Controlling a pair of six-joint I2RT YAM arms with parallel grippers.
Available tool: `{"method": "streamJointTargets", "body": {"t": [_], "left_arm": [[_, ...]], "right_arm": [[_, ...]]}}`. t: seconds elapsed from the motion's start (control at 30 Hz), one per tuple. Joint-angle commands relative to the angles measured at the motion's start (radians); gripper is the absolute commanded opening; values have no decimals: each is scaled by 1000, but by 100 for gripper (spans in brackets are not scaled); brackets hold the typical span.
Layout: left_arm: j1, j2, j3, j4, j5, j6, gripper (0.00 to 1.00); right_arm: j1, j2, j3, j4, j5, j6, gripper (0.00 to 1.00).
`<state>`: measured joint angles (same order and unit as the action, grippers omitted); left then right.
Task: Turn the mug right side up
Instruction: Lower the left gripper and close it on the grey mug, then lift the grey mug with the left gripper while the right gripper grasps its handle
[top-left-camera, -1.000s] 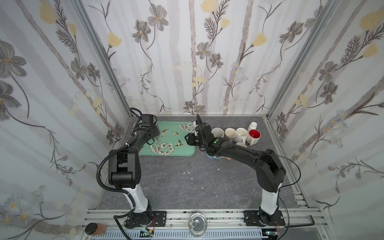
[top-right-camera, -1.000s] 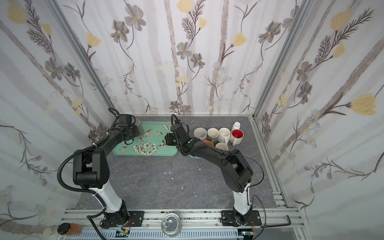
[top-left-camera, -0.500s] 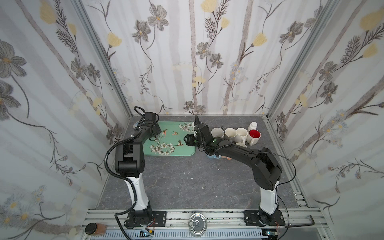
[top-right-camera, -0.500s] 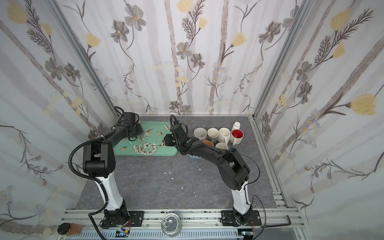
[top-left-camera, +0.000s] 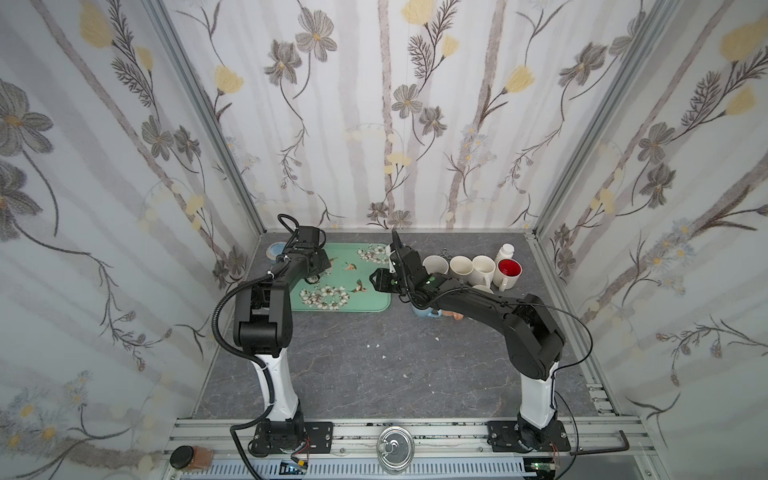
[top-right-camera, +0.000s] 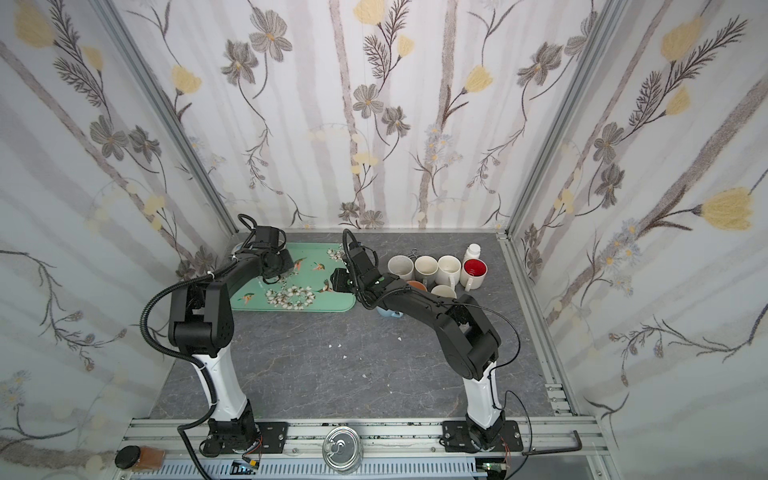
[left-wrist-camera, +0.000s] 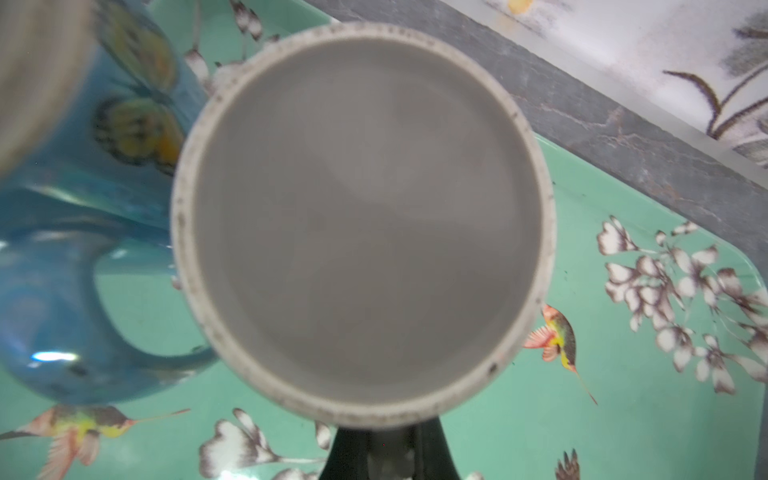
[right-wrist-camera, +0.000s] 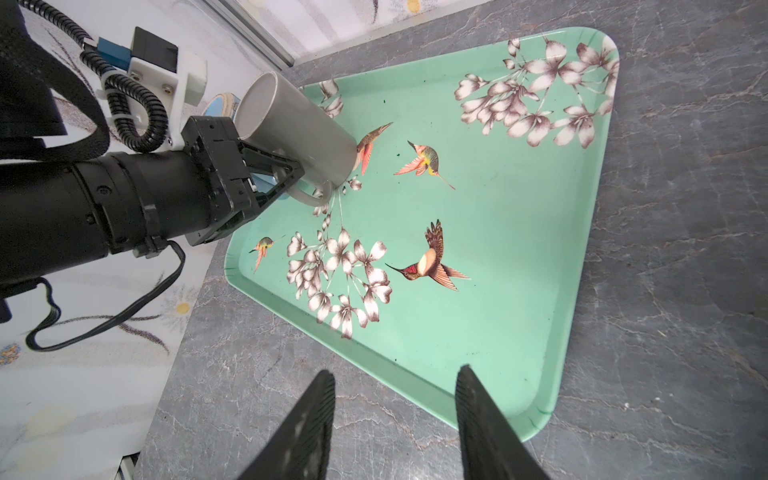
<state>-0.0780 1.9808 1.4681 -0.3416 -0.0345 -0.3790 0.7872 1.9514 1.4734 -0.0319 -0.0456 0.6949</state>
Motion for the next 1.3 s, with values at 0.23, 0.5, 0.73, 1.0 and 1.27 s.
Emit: {"method": "streamJointTargets", "body": {"t": [0.23, 0.5, 0.73, 1.0, 1.27], "left_arm": [[-121, -66, -52, 44, 106, -79, 0], [-160, -185, -208, 144, 165, -149, 0], [-160, -276, -325, 221, 175, -159, 0], [-134, -339, -422, 334, 265, -218, 0], [-88, -425, -528, 499, 399, -267, 0]], "right_arm": [[0, -71, -71, 28, 15, -3, 48], [0, -107, -129, 61, 8, 18, 48], [1, -106, -154, 99, -21, 50, 48], [0, -112, -183, 142, -53, 85, 48], [1, -119, -193, 167, -62, 107, 48]]}}
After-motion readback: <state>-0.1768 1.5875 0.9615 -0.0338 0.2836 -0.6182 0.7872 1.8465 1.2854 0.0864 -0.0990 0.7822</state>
